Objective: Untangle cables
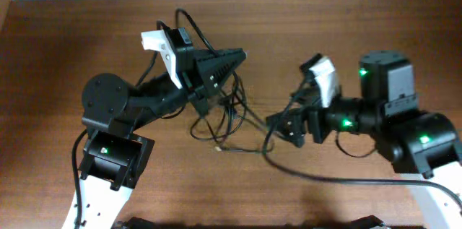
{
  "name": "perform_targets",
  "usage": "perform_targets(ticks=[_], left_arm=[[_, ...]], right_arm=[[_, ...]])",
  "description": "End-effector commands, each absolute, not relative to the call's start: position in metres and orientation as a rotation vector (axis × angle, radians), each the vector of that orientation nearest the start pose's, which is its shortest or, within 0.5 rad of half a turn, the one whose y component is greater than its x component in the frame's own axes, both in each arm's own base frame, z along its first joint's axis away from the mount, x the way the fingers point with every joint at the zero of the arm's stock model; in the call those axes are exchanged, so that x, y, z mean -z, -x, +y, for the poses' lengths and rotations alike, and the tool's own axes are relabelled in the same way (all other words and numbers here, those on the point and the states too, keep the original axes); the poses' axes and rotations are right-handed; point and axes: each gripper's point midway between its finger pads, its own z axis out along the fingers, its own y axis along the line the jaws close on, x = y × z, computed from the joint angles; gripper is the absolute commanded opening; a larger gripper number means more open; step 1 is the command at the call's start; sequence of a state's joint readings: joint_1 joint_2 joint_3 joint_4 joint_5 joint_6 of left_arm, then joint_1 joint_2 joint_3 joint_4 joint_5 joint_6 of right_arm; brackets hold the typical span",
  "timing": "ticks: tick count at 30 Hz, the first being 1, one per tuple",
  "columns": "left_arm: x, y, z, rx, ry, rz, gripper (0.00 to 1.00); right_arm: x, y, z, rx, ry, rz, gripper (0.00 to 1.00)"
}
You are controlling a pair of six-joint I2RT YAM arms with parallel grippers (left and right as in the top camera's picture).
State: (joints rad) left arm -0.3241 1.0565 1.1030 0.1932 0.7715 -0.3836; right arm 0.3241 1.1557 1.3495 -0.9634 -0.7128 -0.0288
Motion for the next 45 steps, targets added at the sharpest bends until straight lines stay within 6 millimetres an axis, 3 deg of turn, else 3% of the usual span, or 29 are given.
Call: perform_targets(ticks=[1,3,4,6,7,9,10,14,16,19,23,25,27,28,31,33,35,36,37,39,41,42,45], left_arm=[[-0.473,-0.270,-0.210,1.072,-0.599,1.325,0.00],[-0.471,-0.270,-0.210,1.065,-0.604,1.329,0.00],[-0.471,-0.271,-0.210,1.065,-0.603,1.332,0.00],[-0.469,-0.273,-0.208,1.043,-0.606,1.335,0.00],[-0.466,-0.278,-0.204,1.021,-0.596,1.348,0.00],[-0.459,-0.290,-0.195,0.985,-0.531,1.397,0.00],[-0.447,-0.306,-0.182,0.936,-0.422,1.472,0.00],[-0.441,-0.319,-0.171,1.025,-0.182,1.562,0.00],[-0.446,-0.318,-0.170,1.092,-0.124,1.556,0.00],[-0.451,-0.316,-0.170,1.105,-0.123,1.541,0.00],[-0.460,-0.305,-0.170,1.148,-0.117,1.522,0.00],[-0.464,-0.296,-0.172,1.168,-0.150,1.513,0.00],[-0.469,-0.287,-0.173,1.181,-0.177,1.499,0.00],[-0.471,-0.282,-0.172,1.182,-0.181,1.494,0.00],[-0.470,-0.270,-0.167,1.168,-0.176,1.513,0.00],[-0.467,-0.266,-0.160,1.133,-0.173,1.525,0.00],[-0.461,-0.266,-0.152,1.104,-0.147,1.556,0.00],[-0.459,-0.267,-0.150,1.096,-0.140,1.564,0.00],[-0.455,-0.270,-0.145,1.083,-0.119,1.577,0.00],[-0.454,-0.274,-0.140,1.068,-0.101,1.581,0.00],[-0.454,-0.276,-0.135,1.042,-0.099,1.577,0.00],[-0.453,-0.278,-0.134,1.007,-0.121,1.572,0.00],[-0.462,-0.284,-0.134,0.948,-0.183,1.513,0.00]], right_arm=[[-0.302,-0.240,0.221,-0.995,0.854,2.190,0.96],[-0.294,-0.246,0.224,-1.021,0.801,2.247,0.96],[-0.289,-0.249,0.226,-1.029,0.785,2.274,0.91],[-0.284,-0.247,0.228,-1.065,0.791,2.296,0.53],[-0.285,-0.244,0.230,-1.091,0.798,2.296,0.51],[-0.288,-0.241,0.231,-1.117,0.807,2.284,0.58],[-0.289,-0.241,0.231,-1.111,0.804,2.280,0.65],[-0.288,-0.247,0.235,-1.073,0.835,2.249,0.66],[-0.270,-0.269,0.233,-0.858,0.875,2.251,0.68],[-0.267,-0.284,0.253,-0.854,0.913,2.193,0.70],[-0.242,-0.335,0.259,-0.699,0.655,2.280,0.72],[-0.246,-0.363,0.265,-0.703,0.527,2.236,0.71],[-0.244,-0.389,0.252,-0.600,0.348,2.228,0.71],[-0.242,-0.405,0.225,-0.465,0.153,2.236,0.71],[-0.241,-0.425,0.166,-0.333,-0.184,2.226,0.72],[-0.236,-0.427,0.119,-0.316,-0.411,2.244,0.73],[-0.233,-0.424,0.085,-0.325,-0.517,2.270,0.73],[-0.234,-0.422,0.077,-0.338,-0.528,2.280,0.73],[-0.237,-0.419,0.072,-0.373,-0.482,2.297,0.65],[-0.246,-0.413,0.076,-0.435,-0.342,2.311,0.62],[-0.243,-0.400,0.073,-0.436,-0.354,2.353,0.72],[-0.240,-0.389,0.086,-0.517,-0.296,2.403,0.76],[-0.236,-0.346,0.144,-0.825,0.130,2.498,0.79]])
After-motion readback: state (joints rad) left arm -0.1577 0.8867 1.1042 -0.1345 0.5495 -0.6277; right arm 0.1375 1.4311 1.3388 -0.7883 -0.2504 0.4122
